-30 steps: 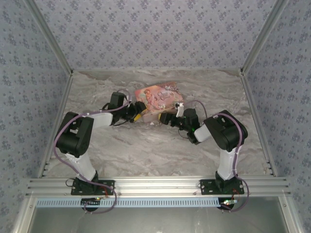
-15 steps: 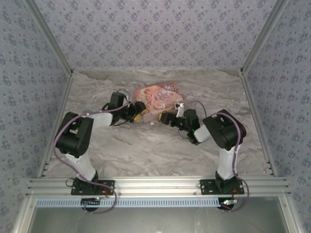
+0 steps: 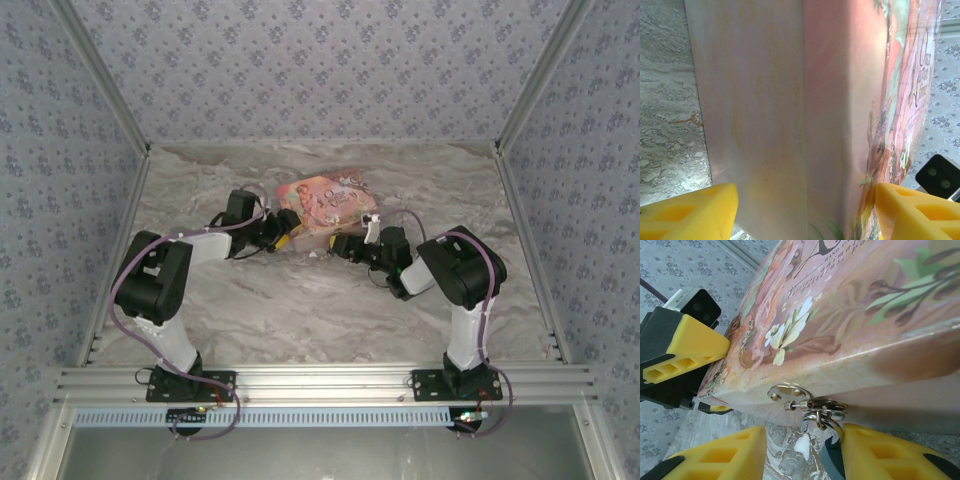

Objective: Unlock the padlock with the key

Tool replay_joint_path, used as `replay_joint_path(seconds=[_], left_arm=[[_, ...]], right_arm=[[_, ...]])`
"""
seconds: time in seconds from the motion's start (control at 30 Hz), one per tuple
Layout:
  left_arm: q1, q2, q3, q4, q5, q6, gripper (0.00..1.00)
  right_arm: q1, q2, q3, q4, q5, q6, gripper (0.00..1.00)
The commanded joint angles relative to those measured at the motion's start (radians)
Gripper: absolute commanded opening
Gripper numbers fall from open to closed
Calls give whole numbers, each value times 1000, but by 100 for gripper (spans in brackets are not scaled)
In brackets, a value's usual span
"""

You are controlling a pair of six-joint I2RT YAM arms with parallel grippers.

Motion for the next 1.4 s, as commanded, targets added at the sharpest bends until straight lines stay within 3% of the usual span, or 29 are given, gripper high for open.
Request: replay_joint_path(seconds=[0.0,0.3,0.6,1.37], left_arm=[[-9,-3,-23,-79,-34,23,72],[-9,-5,-25,-80,-34,23,71],[-9,-7,-23,-82,-34,23,72],[-40,-32,-51,-94,-51,14,72]], right_arm=[[4,3,-1,83,-40,2,41],[2,4,0,60,-27,8,26],[-3,4,7,22,-11,19,5],[-29,16,-56,111,131,185,0]])
